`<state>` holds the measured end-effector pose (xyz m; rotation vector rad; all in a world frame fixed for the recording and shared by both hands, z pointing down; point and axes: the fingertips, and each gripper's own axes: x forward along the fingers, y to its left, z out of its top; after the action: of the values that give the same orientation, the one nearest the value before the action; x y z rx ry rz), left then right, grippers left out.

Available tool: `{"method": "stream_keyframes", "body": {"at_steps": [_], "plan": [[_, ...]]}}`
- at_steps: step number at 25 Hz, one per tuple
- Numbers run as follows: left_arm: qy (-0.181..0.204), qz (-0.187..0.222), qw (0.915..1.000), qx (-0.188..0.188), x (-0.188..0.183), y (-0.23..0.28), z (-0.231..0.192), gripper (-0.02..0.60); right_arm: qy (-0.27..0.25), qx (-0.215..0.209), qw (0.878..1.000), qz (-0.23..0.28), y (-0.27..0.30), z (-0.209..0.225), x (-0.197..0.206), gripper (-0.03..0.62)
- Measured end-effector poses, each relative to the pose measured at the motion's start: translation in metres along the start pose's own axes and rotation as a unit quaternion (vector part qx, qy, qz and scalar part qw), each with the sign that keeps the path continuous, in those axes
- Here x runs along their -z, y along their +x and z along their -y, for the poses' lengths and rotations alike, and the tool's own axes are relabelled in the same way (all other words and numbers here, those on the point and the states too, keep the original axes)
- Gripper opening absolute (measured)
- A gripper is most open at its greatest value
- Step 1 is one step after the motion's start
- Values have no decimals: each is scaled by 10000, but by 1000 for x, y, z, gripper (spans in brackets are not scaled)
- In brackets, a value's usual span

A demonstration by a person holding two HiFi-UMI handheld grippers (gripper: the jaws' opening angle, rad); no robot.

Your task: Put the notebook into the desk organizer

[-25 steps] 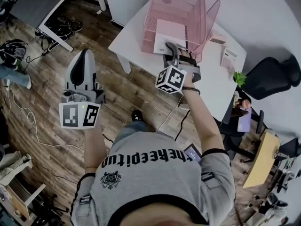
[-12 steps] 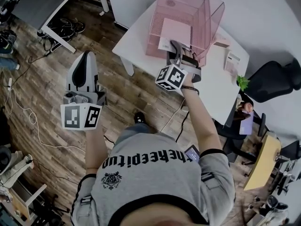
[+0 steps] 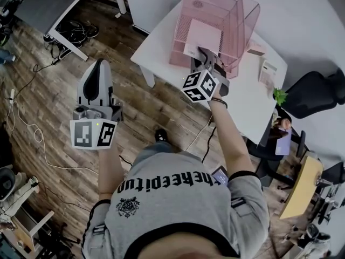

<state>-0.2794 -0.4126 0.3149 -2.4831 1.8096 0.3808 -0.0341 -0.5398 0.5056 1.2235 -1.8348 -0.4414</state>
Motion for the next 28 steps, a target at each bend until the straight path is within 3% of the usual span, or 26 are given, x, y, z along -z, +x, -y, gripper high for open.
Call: {"method": "stream_keyframes", "body": {"at_steps": [4, 7, 10, 12, 28], "plan": [[2, 4, 10000, 32, 0, 1, 0, 5, 930, -476, 9945, 121, -2, -1, -2, 94], [2, 8, 10000, 60, -1, 2, 1, 5, 1298, -684, 9890, 168, -3, 0, -2, 114], [-12, 1, 10000, 81, 0, 3, 1, 5, 1346, -926, 9864, 170, -5, -5, -2, 142], [-17, 1, 10000, 97, 0, 4, 2, 5, 1361, -1184, 9835, 137, -5, -11, -3, 242], [-103, -3, 9997, 239, 4, 5, 8, 5, 1241, -1517, 9802, 273, -14, -22, -9, 319]]}}
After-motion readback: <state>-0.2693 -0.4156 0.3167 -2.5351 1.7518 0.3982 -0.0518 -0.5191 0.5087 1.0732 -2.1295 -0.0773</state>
